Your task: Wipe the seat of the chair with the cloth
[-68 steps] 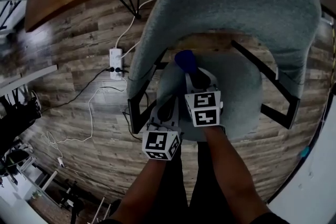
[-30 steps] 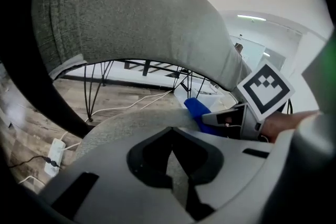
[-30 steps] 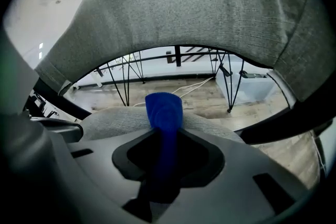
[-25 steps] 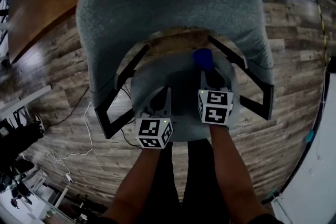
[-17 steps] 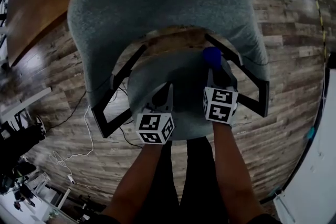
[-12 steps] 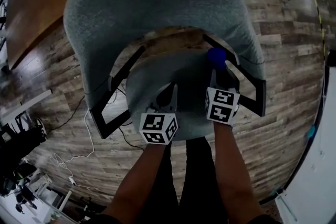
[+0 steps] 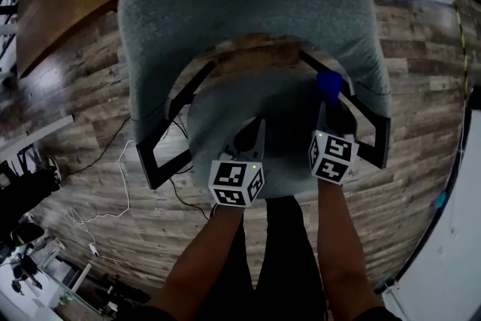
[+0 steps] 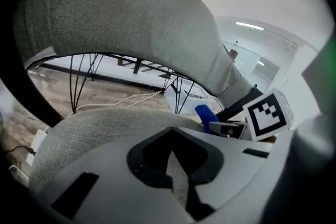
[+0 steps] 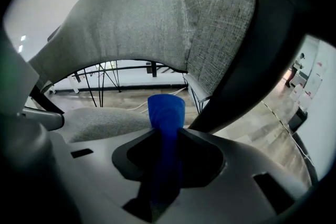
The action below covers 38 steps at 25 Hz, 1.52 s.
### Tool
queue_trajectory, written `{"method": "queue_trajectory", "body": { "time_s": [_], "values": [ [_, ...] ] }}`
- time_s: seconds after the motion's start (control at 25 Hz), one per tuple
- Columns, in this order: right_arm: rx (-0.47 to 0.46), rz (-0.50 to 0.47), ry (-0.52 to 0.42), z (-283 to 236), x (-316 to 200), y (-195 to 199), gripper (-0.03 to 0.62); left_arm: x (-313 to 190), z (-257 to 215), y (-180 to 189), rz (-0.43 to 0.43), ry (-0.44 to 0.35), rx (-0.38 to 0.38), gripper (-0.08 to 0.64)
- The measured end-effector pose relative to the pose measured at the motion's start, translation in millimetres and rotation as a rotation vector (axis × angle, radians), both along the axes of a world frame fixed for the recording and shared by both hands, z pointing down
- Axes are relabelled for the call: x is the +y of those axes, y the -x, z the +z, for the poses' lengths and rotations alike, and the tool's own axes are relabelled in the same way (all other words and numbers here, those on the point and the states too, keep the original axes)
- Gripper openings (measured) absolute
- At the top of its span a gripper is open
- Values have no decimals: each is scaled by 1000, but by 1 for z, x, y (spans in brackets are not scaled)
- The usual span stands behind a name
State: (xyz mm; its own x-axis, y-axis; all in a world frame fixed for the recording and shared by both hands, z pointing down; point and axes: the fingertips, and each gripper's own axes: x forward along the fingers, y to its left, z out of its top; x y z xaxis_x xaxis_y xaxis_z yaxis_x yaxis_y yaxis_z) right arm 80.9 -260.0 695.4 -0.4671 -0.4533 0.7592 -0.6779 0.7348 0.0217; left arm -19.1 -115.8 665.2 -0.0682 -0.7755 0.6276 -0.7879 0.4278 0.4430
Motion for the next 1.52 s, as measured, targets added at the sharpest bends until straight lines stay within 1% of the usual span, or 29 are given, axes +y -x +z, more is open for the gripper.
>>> {"method": "queue_trajectory", "body": {
  "time_s": [0.12,0.24,0.32,0.4,0.48,0.6,0.84,1.04,1.2,1.32,1.52],
  "values": [
    [-47,-57,-14,-17,16,9,103,14,-6,9,-38,-8,-4,3],
    [-90,-98,2,-34,41,25,103,34,-10,18,-66,-4,-13,3],
    [-107,-131,18,-39,62,40,103,50,-11,23,-71,8,-42,3],
    [-117,-183,35,-39,88,58,103,67,-13,27,-65,26,-84,3],
    [-127,-241,58,-41,118,75,103,86,-16,30,-73,40,-99,4],
    [-143,-306,114,-43,162,95,103,116,-19,33,-100,62,-100,3],
    [-137,-410,262,-34,241,121,103,170,-15,44,-152,104,-100,4],
    [-136,-477,342,-25,289,135,103,194,-11,51,-193,117,-91,3],
    [-114,-523,382,-11,310,141,103,200,-13,51,-198,109,-91,3],
    [-87,-526,406,0,315,143,103,203,-10,50,-201,112,-78,3],
    [-61,-519,392,5,311,140,103,205,-6,49,-221,114,-62,5]
  ]
}}
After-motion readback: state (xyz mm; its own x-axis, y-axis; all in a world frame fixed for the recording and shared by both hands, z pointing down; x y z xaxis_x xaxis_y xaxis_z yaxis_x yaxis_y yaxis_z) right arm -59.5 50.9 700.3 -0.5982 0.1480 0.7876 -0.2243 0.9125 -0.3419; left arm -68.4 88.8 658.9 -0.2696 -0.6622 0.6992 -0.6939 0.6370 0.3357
